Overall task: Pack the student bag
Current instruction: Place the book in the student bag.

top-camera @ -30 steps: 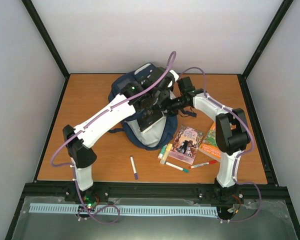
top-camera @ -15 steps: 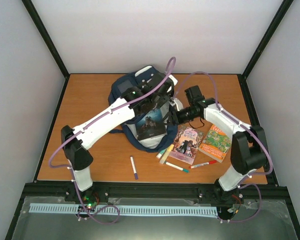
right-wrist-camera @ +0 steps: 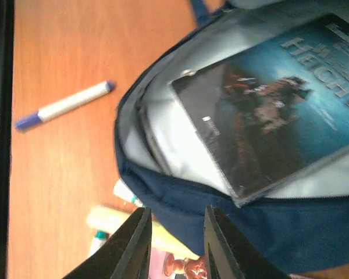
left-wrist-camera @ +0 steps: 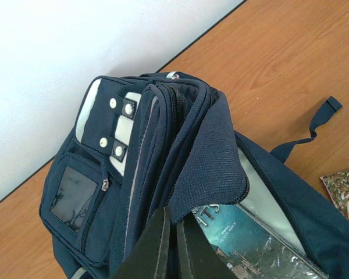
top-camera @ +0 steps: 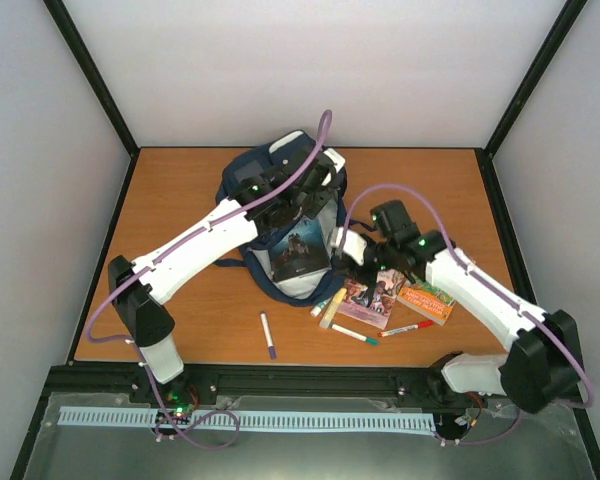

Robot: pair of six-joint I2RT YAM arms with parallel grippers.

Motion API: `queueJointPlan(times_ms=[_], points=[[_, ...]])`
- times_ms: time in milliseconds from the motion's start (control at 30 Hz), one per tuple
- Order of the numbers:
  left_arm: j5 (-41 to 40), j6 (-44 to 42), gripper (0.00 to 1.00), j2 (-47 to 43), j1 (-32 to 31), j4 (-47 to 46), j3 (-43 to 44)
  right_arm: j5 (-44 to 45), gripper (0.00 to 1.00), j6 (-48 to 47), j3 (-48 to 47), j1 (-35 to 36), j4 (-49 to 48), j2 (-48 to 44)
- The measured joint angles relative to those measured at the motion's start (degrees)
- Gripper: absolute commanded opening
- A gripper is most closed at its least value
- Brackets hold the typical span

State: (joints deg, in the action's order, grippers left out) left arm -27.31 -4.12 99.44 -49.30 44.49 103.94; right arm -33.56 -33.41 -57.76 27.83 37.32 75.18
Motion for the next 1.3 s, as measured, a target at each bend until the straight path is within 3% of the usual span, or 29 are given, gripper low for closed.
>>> queueJointPlan(times_ms=[133, 233, 433, 867, 1300], points=[[0.94, 0.5, 0.01, -0.76, 0.5, -0.13, -0.92, 8.39, 0.36, -13.84, 5.27, 7.93, -0.74, -4.98], [1.29, 0.59, 0.01, -1.03, 0.72, -0.57, -1.64, 14.49, 0.47, -18.97, 4.74, 11.72, -2.34, -3.43], [2.54, 1.03, 0.01, -1.27, 1.14, -1.16, -2.03, 25.29, 0.5, -25.27, 3.87, 17.0, -8.37, 2.36], [3.54, 1.4, 0.01, -1.38, 1.42, -1.11, -2.21, 34.93, 0.6, -31.52, -0.61, 20.22, -14.6, 13.55], [3.63, 1.42, 0.01, -1.38, 1.42, -1.14, -2.64, 37.75, 0.6, -32.59, -1.05, 21.68, -18.32, 20.83]])
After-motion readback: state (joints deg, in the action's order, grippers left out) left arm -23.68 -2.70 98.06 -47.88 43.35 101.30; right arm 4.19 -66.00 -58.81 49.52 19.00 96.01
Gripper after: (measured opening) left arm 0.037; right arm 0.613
